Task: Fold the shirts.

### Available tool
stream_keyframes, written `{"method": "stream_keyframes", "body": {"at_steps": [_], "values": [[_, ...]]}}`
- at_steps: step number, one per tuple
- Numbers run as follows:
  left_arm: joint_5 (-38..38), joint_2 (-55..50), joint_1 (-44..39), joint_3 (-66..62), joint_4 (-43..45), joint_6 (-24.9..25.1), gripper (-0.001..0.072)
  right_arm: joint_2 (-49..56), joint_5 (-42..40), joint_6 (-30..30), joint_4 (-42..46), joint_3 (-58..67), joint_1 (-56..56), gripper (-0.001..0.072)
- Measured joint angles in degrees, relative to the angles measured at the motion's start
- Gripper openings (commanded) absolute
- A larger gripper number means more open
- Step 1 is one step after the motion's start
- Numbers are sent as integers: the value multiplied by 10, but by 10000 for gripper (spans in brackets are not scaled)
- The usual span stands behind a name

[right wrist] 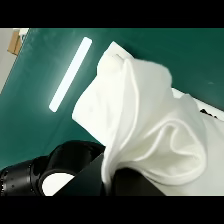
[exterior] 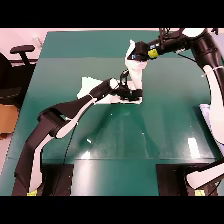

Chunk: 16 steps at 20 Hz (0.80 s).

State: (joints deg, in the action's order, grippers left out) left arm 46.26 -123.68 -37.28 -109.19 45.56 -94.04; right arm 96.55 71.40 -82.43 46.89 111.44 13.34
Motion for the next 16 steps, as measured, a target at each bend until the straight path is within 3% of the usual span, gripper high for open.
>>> {"method": "stream_keyframes", "body": {"at_steps": [9, 16], "values": [[117, 55, 76, 1, 30, 107, 23, -1, -35, -11, 38, 0, 11, 19], [172, 104, 128, 0, 76, 128, 23, -1, -39, -5, 42, 0, -15, 19]]}}
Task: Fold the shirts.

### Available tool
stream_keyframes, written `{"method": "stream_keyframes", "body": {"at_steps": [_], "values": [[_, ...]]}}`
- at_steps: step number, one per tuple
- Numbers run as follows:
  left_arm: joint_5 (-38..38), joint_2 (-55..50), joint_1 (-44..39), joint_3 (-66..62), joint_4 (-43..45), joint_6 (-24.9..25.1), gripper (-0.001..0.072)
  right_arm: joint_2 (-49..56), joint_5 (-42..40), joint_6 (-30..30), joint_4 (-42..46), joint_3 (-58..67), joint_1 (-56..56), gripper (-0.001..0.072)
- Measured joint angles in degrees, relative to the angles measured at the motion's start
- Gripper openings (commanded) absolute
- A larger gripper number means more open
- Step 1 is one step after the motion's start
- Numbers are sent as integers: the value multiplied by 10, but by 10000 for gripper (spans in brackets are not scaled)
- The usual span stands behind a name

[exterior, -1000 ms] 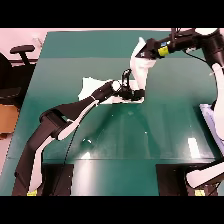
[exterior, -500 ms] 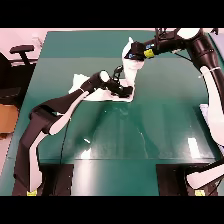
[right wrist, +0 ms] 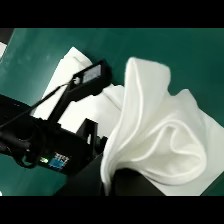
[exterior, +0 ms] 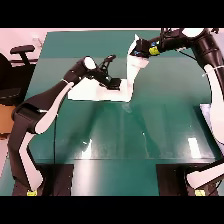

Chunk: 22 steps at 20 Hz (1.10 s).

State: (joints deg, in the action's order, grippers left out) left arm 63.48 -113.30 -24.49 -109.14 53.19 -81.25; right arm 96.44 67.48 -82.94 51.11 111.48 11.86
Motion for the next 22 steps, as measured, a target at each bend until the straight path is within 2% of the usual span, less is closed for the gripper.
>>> {"method": "stream_keyframes", "body": {"at_steps": [8, 13, 22], "values": [[11, 70, 139, -1, 49, -14, 24, 17, -29, 10, -3, 0, 51, 19], [23, 149, 222, -1, 55, -12, 26, 69, -85, -22, -8, 0, 120, 19], [76, 223, 291, -2, 58, 30, 27, 167, -192, -56, -72, 15, 204, 22]]}}
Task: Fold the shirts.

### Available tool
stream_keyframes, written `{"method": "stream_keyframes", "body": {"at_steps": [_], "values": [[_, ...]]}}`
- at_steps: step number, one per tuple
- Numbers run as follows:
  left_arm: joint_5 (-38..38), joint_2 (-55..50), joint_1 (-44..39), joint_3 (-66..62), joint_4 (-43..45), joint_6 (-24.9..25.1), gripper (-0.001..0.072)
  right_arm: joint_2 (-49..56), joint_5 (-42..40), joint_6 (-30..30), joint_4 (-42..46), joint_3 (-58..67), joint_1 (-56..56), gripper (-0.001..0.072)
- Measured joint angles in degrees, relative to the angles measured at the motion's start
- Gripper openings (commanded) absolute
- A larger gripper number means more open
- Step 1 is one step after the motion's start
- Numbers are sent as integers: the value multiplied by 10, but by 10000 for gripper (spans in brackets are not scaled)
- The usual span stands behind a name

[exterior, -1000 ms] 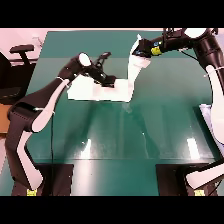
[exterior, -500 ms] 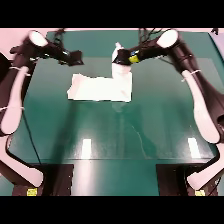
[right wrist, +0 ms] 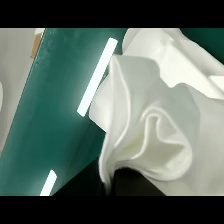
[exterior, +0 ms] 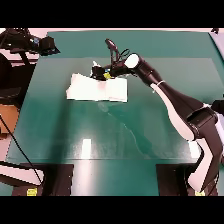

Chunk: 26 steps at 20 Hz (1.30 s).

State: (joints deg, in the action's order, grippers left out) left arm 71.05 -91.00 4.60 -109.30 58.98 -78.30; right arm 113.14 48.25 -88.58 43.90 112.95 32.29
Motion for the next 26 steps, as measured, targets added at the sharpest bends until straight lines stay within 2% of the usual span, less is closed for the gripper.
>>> {"method": "stream_keyframes", "body": {"at_steps": [1, 2, 3, 7, 8, 9, 13, 15, 18, 21, 26], "values": [[3, 2, 3, 0, 1, 2, 27, 13, -2, -5, 0, 10, 6, 59], [7, 3, 4, 0, 2, 3, 27, 21, -4, -8, -4, 18, 11, 316], [9, 4, 4, 0, 1, 4, 27, 26, -12, -9, -14, 26, 15, 482], [14, 6, 7, 0, -1, 7, 27, 39, -30, -8, -68, 40, 24, 485], [14, 6, 7, 0, -1, 7, 28, 40, -37, 5, -100, 42, 25, 530], [16, 7, 7, 0, -2, 7, 27, 41, -43, 31, -140, 42, 26, 615], [19, 7, 7, 0, -4, 8, 27, 21, -66, 126, -259, 44, 14, 630], [21, 7, 7, 0, -5, 8, 28, 2, -49, 139, -261, 35, -12, 630], [22, 7, 7, 0, -5, 8, 28, -50, 22, 124, -205, -25, -78, 630], [22, 7, 7, 0, -5, 8, 28, -114, 68, 114, -153, -140, -155, 630], [18, 7, 8, 0, -5, 8, 28, -164, 90, 139, -119, -322, -239, 631]]}}
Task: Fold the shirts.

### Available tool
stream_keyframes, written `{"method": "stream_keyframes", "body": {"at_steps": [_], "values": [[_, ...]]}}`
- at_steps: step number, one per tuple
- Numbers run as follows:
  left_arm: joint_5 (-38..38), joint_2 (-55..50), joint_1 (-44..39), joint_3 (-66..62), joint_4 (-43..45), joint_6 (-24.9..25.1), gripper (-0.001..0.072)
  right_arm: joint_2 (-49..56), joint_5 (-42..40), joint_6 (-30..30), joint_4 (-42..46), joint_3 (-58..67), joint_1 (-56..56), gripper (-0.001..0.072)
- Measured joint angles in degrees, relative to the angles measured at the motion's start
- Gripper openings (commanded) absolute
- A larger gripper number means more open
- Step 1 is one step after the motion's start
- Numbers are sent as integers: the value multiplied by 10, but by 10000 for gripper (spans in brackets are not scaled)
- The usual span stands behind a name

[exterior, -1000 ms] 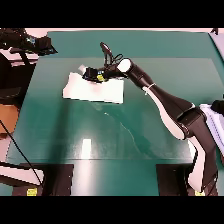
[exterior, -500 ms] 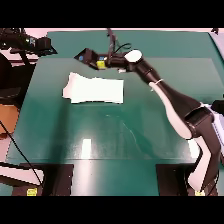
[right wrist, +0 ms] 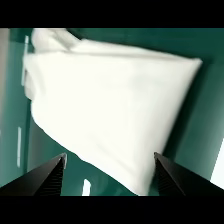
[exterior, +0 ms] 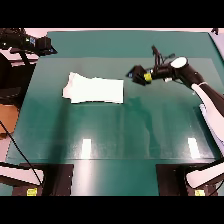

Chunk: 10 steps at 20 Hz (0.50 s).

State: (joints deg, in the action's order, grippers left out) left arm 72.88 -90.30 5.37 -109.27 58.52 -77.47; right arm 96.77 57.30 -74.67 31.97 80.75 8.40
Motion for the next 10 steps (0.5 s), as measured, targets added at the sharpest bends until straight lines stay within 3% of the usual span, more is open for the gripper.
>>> {"method": "stream_keyframes", "body": {"at_steps": [5, 10], "values": [[-2, 0, 0, 0, 0, 3, 28, 28, -27, 27, -22, -58, -1, 631], [-1, 0, 0, 0, 0, 9, 28, 91, -31, 44, -66, -29, 40, 631]]}}
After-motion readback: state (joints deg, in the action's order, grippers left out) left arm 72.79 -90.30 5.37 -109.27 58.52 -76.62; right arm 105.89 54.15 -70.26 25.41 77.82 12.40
